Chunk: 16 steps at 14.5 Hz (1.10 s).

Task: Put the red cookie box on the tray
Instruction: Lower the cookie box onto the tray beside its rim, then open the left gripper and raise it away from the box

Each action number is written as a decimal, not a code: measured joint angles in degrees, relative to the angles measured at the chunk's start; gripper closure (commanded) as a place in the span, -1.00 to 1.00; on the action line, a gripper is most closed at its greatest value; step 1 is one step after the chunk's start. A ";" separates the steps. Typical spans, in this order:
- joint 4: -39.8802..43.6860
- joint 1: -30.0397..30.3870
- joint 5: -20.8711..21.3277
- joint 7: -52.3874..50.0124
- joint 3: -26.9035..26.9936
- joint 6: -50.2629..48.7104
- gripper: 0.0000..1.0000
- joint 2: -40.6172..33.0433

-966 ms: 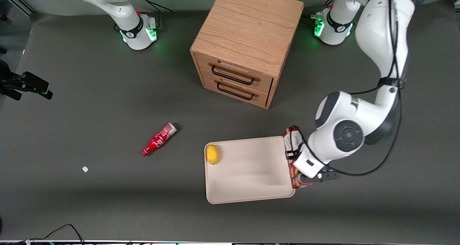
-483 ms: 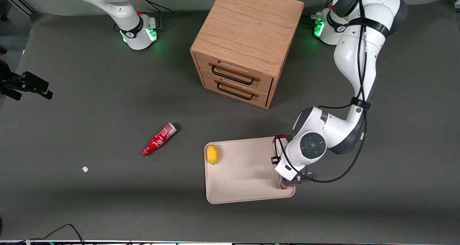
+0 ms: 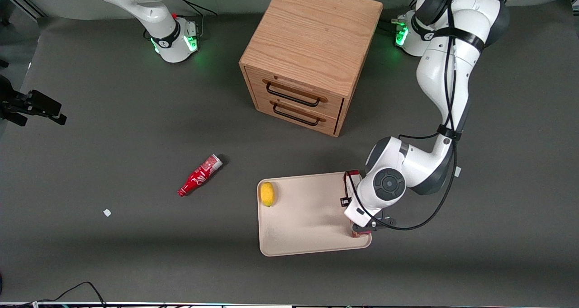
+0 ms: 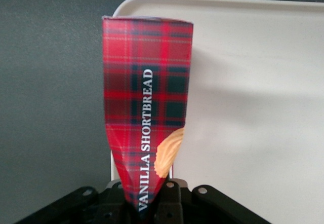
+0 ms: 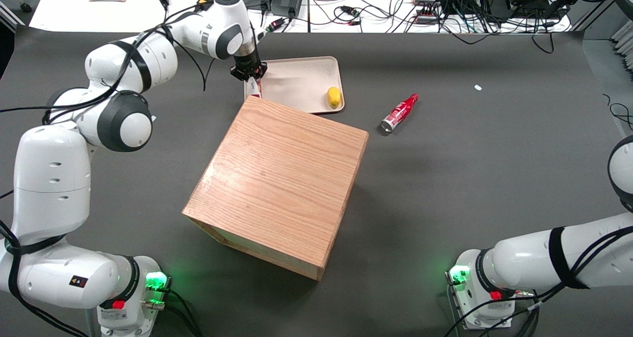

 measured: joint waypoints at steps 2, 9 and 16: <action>0.02 -0.03 0.09 0.00 0.13 0.18 -1.00 0.00; -0.09 0.02 0.97 0.00 0.68 2.14 -1.00 -1.39; -2.72 2.49 -3.52 -0.05 1.08 1.12 -1.00 -11.58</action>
